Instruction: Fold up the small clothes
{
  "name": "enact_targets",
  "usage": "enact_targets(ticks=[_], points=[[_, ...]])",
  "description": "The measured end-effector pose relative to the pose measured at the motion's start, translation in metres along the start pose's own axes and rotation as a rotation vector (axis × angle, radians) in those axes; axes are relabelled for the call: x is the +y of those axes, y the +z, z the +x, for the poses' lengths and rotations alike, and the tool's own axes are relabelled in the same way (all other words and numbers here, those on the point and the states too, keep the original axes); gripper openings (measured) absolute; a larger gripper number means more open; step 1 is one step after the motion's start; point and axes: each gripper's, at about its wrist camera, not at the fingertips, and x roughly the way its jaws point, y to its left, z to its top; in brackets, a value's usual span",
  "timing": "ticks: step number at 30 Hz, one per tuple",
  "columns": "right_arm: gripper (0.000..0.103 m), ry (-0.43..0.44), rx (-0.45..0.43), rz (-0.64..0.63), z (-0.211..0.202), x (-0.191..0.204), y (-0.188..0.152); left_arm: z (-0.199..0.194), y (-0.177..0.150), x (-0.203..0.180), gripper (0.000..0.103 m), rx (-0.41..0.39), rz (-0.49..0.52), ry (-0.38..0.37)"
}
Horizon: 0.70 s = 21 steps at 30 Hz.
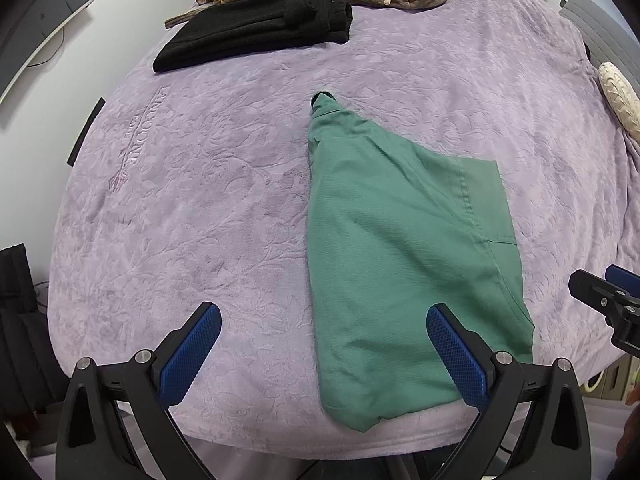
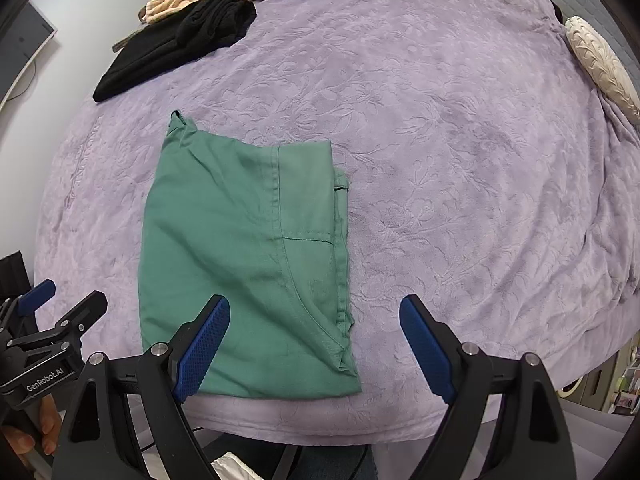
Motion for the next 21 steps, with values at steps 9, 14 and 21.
enact_targets(ticks=[9,14,21], points=[[0.089,0.001,0.001,0.000,0.0003,-0.0001,0.0009,0.0006,0.0026,0.0010,0.103,0.000,0.006,0.000],[0.089,0.001,0.001,0.000,0.0003,-0.0003,0.0006,0.0009,0.0034,0.0009,0.103,-0.002,0.008,-0.001],[0.089,0.002,0.001,-0.001,0.0003,-0.0005,0.0016,0.0007,0.0032,0.0000,0.103,-0.002,0.006,0.000]])
